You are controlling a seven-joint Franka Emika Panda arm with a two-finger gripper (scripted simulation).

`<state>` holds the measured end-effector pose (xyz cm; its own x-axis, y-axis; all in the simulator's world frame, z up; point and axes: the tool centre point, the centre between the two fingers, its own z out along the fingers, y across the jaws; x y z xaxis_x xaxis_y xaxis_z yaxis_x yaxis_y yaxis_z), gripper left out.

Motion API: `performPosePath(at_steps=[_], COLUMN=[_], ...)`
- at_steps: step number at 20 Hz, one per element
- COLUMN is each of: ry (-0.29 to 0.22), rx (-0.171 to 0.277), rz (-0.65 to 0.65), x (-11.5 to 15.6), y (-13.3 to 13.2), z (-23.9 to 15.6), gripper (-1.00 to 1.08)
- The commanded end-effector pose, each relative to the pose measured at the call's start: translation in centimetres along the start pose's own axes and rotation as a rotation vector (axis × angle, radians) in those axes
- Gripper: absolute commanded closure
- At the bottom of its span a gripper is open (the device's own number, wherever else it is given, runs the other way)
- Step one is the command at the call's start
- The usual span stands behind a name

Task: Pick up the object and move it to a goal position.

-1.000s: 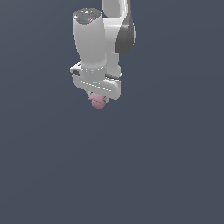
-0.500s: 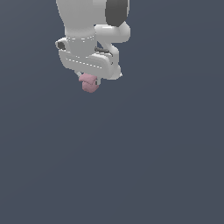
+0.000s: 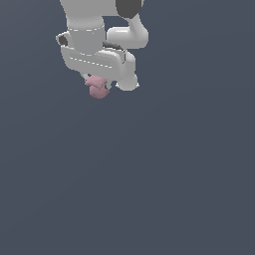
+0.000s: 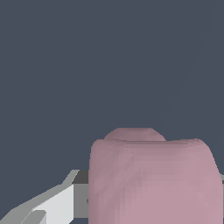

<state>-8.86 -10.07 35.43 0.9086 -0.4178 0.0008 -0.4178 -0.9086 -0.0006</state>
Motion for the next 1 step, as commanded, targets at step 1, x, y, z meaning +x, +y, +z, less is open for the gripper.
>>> performPosePath(at_steps=[1], ry=[-0.001], rx=[0.0], rz=[-0.001], x=[0.04], y=[-0.03], z=[0.05], gripper=[1.08])
